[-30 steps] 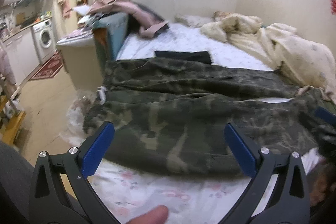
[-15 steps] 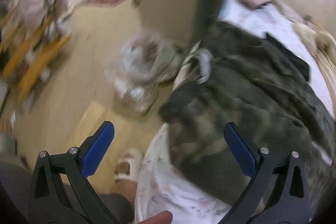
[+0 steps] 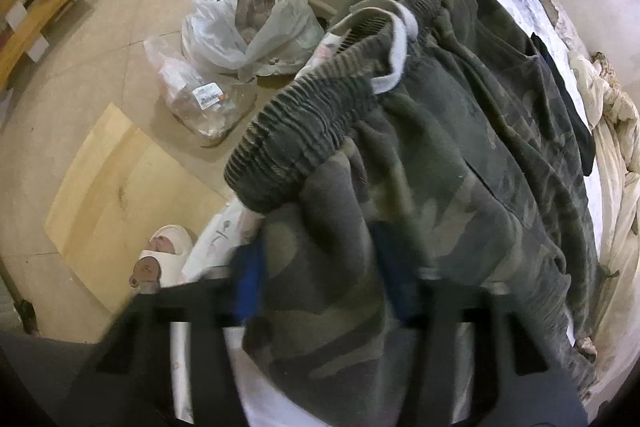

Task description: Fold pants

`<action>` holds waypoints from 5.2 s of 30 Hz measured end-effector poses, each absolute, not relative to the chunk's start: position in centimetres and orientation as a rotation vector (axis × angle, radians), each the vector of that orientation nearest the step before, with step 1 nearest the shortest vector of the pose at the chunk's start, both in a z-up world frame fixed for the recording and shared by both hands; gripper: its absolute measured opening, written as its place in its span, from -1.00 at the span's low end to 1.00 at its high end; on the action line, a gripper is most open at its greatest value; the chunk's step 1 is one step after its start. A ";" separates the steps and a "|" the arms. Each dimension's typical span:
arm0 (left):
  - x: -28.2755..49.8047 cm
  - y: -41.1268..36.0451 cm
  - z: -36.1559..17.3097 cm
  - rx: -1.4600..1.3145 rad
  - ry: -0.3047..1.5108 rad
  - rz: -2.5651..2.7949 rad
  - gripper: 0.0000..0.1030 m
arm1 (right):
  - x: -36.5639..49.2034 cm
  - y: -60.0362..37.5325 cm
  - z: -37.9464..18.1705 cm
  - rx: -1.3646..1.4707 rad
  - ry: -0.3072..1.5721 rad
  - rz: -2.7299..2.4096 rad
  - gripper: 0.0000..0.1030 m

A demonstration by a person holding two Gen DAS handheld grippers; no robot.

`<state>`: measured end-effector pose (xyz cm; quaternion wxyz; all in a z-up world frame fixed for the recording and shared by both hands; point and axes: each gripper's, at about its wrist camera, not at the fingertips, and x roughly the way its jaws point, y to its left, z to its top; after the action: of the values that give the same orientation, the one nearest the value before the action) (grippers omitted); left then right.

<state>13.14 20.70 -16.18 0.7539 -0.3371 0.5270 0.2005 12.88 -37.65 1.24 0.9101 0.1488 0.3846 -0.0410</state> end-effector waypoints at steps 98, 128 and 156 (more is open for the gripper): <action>35.8 11.5 -1.0 0.060 0.620 0.396 0.78 | 47.9 -54.6 -2.4 0.005 0.767 -0.477 0.55; 34.1 11.3 -8.5 -0.076 1.058 0.230 0.82 | 38.6 -62.2 -10.6 0.496 0.903 -0.435 0.45; 29.5 16.6 -6.9 -0.147 1.077 0.310 0.82 | 41.6 -63.1 -11.3 0.325 1.163 -0.620 -0.95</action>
<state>29.51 16.64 -6.92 0.8444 -0.0699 0.5104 0.1470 41.61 -63.07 -11.32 0.7783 0.1504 0.5380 -0.2866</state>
